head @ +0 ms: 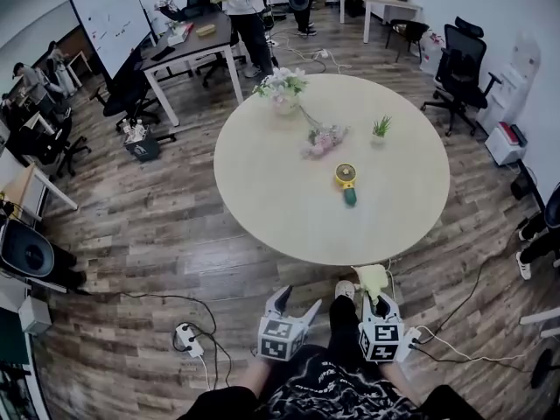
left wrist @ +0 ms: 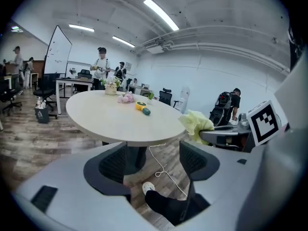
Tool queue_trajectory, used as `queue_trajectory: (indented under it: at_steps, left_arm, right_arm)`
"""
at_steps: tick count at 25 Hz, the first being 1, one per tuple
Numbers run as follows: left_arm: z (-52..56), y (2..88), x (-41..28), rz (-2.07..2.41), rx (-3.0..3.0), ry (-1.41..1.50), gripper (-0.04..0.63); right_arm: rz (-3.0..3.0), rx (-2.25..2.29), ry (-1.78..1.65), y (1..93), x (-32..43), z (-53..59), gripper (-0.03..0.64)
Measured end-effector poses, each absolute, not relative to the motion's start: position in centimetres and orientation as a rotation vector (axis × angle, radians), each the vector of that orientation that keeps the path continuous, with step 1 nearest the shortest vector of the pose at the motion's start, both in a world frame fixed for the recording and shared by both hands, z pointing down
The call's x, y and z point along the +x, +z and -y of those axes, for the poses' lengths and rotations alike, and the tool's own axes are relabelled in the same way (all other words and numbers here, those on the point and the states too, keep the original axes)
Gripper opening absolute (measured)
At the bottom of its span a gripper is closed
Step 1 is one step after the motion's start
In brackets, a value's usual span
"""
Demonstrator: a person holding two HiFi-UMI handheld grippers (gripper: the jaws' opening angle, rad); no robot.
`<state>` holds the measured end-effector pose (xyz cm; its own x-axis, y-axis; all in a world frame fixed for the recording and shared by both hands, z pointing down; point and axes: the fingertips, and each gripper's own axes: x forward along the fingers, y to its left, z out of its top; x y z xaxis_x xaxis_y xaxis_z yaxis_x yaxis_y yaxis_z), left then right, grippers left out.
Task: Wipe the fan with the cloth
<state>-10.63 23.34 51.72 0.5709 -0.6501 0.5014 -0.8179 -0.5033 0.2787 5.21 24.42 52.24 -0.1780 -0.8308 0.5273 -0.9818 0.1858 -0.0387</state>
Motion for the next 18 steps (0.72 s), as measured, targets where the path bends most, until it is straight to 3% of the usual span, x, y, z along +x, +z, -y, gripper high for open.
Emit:
queue_trajectory:
  at_steps: [8, 18]
  left_arm:
    - [-14.0, 51.7, -9.0, 1.357, 2.211, 0.489, 0.351]
    - [-3.1, 51.3, 0.0, 1.392, 2.216, 0.582, 0.351]
  right_arm:
    - [2.209, 1.626, 0.484, 51.0, 8.1, -11.9, 0.043]
    - [2.270, 1.480, 0.461, 50.8, 14.4, 0.6, 0.044]
